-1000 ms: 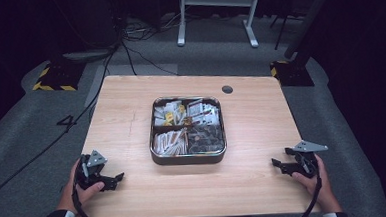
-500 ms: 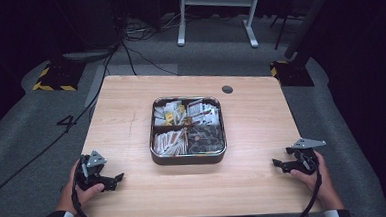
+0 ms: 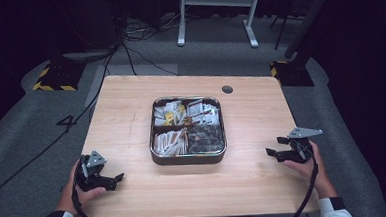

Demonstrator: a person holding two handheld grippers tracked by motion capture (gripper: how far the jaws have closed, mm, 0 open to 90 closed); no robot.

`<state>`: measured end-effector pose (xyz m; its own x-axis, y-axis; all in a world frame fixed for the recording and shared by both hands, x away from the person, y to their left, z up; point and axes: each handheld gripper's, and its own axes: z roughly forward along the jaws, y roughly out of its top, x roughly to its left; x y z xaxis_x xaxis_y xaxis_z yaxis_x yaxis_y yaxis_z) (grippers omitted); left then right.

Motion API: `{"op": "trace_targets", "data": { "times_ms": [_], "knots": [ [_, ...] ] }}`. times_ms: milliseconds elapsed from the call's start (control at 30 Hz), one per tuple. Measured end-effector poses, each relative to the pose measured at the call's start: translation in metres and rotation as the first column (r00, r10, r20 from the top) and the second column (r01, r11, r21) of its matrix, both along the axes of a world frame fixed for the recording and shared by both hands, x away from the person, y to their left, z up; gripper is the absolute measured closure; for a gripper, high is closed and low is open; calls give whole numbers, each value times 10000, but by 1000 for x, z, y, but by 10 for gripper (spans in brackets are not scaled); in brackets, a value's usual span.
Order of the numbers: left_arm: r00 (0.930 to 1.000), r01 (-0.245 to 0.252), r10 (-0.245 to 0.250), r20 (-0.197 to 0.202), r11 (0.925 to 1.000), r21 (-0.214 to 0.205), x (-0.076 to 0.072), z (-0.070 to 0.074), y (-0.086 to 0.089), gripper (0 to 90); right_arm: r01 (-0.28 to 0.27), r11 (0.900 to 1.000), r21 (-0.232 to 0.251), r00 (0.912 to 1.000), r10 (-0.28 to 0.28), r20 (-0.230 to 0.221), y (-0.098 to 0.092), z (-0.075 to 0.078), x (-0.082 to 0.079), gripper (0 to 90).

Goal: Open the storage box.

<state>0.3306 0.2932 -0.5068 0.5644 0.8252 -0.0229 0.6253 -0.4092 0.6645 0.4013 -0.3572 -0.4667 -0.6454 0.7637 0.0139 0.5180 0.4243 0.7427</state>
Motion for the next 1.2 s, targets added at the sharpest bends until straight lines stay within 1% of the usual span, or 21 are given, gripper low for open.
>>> {"op": "trace_targets", "data": {
  "times_ms": [67, 200, 333, 500, 600, 667, 800, 867, 967, 1033, 1133, 1200],
  "knots": [
    [10000, 2, -2, 4, 10000, -1, 0, 0, 0, 4, -155, 9999, 15, 9999, 155, 58, 8, 5, 5, 261],
    [10000, 0, 0, 6, 10000, 6, 0, 0, 0, 3, -499, 9987, -106, 9984, 501, 257, 23, 15, 12, 279],
    [10000, 31, -31, -21, 10000, 46, 1, 0, 0, 3, -887, 9960, -110, 9951, 891, 424, 40, 24, 22, 285],
    [10000, 44, -44, -20, 10000, 60, 1, 0, 0, 4, -1305, 9913, -164, 9890, 1314, 674, 60, 36, 31, 296],
    [10000, 50, -50, -18, 10000, 59, 1, 0, 0, 3, -1531, 9881, -123, 9856, 1536, 706, 72, 40, 37, 296],
    [10000, 59, -58, -2, 10000, 62, 1, 0, 0, 3, -1659, 9859, -241, 9831, 1672, 748, 79, 43, 40, 297],
    [10000, 10, -10, 10, 10000, 29, 1, 0, -1, 5, -1926, 9811, -169, 9773, 1934, 861, 93, 50, 45, 297],
    [10000, -6, 6, -15, 10000, -3, 0, 0, -1, 5, -1996, 9796, -235, 9753, 2009, 913, 99, 53, 46, 297],
    [10000, 55, -55, 21, 10000, 41, 1, 0, 0, 5, -2186, 9755, -236, 9703, 2199, 1009, 109, 57, 49, 297],
    [10000, 63, -63, 20, 10000, 42, 1, 0, 0, 5, -2344, 9716, -337, 9661, 2366, 1030, 117, 59, 50, 296],
    [10000, 40, -40, 3, 10000, 11, 1, 0, 0, 5, -2476, 9682, -364, 9622, 2501, 1077, 126, 61, 53, 296],
    [10000, 32, -32, 4, 10000, 16, 1, 0, 0, 5, -2556, 9659, -414, 9606, 2586, 1021, 132, 62, 56, 289]
  ]
}}
